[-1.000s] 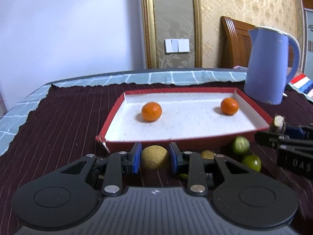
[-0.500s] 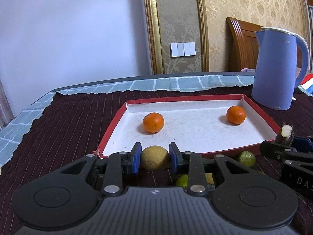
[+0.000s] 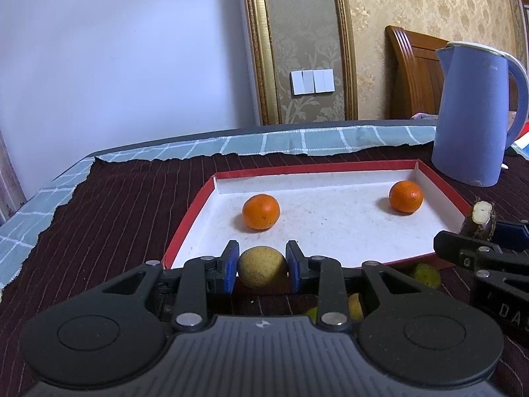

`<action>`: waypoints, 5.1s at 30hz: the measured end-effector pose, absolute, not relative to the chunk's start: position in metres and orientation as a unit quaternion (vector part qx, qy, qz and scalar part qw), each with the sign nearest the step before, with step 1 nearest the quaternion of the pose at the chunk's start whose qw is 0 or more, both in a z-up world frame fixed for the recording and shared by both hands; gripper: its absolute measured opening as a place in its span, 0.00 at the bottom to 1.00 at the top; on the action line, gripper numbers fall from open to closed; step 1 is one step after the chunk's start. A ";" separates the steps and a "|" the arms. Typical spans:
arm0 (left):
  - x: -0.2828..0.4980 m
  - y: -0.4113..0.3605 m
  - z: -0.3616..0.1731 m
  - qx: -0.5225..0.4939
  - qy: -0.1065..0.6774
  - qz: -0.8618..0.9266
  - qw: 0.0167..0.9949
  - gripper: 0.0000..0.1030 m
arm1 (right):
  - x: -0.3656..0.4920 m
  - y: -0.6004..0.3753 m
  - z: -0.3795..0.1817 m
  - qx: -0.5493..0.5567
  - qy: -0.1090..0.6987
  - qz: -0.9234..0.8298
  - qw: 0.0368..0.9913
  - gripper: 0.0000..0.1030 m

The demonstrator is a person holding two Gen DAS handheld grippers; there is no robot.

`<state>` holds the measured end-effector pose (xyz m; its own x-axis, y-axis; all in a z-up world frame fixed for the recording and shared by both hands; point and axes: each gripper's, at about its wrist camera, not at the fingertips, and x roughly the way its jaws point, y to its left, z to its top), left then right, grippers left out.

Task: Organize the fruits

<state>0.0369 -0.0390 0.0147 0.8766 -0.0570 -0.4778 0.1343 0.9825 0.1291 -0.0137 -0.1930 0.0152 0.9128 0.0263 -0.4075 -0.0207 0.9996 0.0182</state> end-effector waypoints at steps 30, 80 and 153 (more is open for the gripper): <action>0.059 -0.042 0.017 0.079 0.248 -0.041 0.965 0.29 | 0.001 -0.189 0.020 -0.002 0.209 0.012 0.978 0.36; 0.129 -0.062 0.007 0.099 0.264 -0.008 0.960 0.29 | 0.067 -0.203 0.019 -0.005 0.221 0.002 0.975 0.36; 0.166 -0.076 0.001 0.098 0.249 -0.008 0.964 0.69 | 0.123 -0.220 0.002 0.004 0.225 -0.052 0.973 0.60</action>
<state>0.1656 -0.0765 0.0009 0.8760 0.0340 -0.4812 0.0633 0.9808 0.1845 0.1227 -0.2203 0.0023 0.8931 -0.0997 -0.4387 0.1033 0.9945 -0.0158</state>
